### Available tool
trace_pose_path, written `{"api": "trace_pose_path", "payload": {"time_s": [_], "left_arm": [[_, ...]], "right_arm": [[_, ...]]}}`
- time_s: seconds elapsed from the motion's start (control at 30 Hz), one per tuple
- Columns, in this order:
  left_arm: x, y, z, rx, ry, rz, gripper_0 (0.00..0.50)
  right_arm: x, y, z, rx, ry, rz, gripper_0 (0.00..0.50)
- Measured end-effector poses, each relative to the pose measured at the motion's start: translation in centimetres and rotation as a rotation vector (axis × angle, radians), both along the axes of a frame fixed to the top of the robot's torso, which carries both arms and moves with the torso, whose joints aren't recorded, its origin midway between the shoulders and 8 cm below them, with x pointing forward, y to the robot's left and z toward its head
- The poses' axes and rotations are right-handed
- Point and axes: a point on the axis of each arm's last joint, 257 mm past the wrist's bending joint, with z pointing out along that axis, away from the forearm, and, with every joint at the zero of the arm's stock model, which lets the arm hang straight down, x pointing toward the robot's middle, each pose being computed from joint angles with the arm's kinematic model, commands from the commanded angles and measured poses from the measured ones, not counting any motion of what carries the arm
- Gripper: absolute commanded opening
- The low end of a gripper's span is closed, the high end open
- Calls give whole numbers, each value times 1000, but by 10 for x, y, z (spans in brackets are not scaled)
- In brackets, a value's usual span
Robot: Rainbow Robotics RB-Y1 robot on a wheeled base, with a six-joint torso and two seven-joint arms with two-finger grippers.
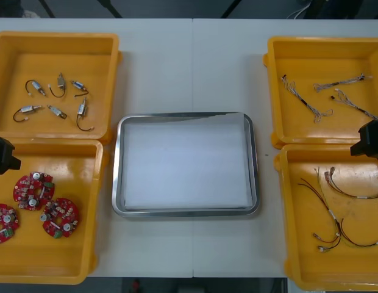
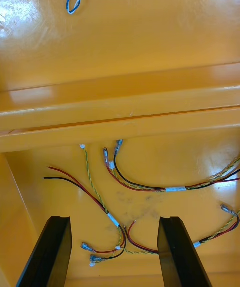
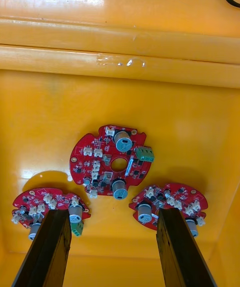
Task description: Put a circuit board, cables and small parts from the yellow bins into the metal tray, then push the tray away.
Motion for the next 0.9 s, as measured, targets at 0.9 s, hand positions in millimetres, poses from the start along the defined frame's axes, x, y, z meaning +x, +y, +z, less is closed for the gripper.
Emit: {"api": "trace_pose_path", "payload": {"time_s": [0.9], "left_arm": [[0, 0, 0, 0, 0, 0, 500]], "right_arm": [[0, 0, 0, 0, 0, 0, 500]]}}
